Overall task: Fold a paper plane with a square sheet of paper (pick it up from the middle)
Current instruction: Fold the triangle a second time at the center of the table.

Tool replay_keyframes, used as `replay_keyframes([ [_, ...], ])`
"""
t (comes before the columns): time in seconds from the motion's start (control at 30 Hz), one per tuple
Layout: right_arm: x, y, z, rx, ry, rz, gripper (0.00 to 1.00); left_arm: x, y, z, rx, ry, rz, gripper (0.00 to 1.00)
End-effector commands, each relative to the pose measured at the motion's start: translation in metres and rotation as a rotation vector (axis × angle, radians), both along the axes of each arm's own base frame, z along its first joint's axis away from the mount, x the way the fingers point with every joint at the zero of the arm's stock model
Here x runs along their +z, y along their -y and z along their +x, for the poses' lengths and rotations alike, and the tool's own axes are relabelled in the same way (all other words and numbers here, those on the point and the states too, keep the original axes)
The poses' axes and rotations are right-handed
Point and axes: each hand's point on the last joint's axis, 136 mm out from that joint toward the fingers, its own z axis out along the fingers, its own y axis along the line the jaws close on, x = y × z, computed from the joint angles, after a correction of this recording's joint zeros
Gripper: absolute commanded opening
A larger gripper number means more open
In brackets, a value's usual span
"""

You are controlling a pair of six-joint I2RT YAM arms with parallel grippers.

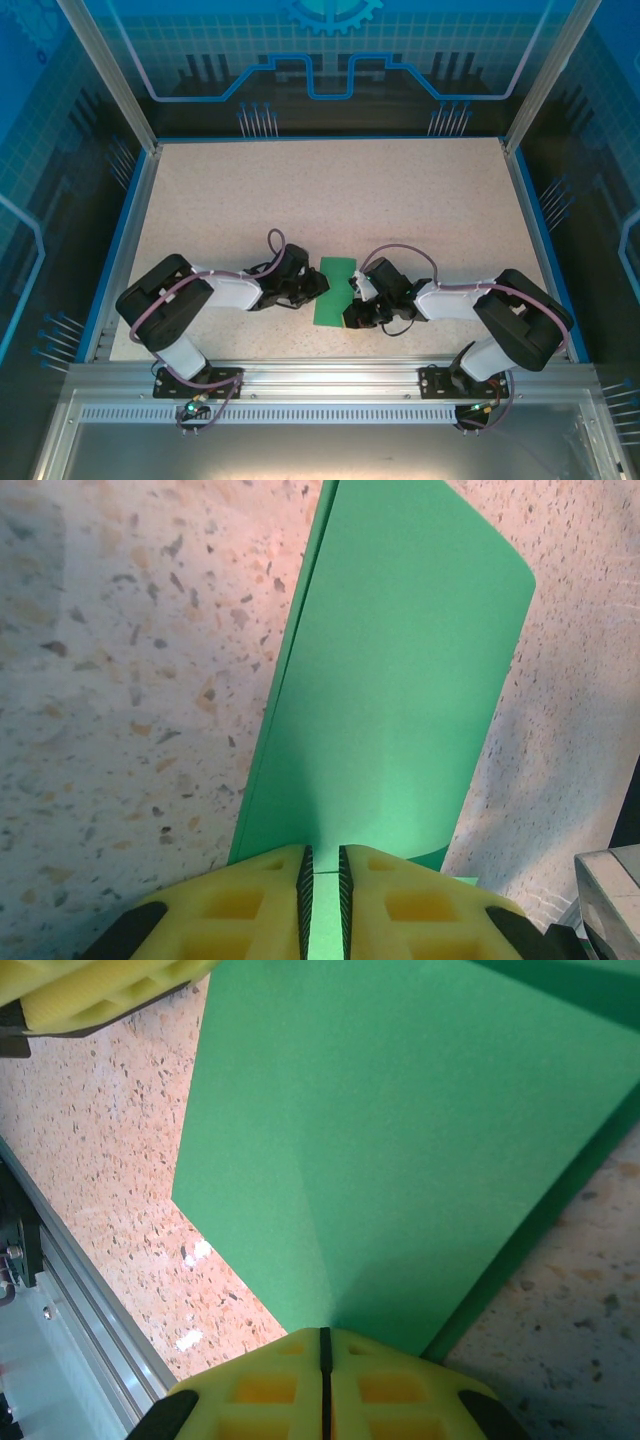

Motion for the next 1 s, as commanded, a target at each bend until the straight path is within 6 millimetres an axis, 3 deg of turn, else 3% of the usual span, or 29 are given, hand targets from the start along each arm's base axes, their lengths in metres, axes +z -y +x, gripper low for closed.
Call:
replay_keyframes([
  [0.0, -0.029, 0.034, -0.024, -0.013, -0.106, -0.164, 0.09, -0.014, -0.014, 0.009, 0.024, -0.008, 0.071, 0.2],
  [0.4, -0.03, 0.034, -0.023, -0.016, -0.106, -0.169, 0.09, -0.011, -0.034, 0.024, 0.063, -0.003, 0.084, 0.2],
  [0.53, -0.03, 0.033, -0.021, -0.017, -0.103, -0.166, 0.09, -0.005, -0.026, 0.032, 0.04, -0.001, 0.064, 0.2],
  [0.8, -0.022, 0.023, -0.01, -0.018, -0.079, -0.153, 0.09, 0.029, -0.027, 0.032, 0.052, 0.049, 0.013, 0.22],
  [0.97, -0.013, 0.015, 0.001, -0.022, -0.052, -0.128, 0.1, 0.051, -0.02, 0.018, 0.014, 0.063, -0.043, 0.23],
])
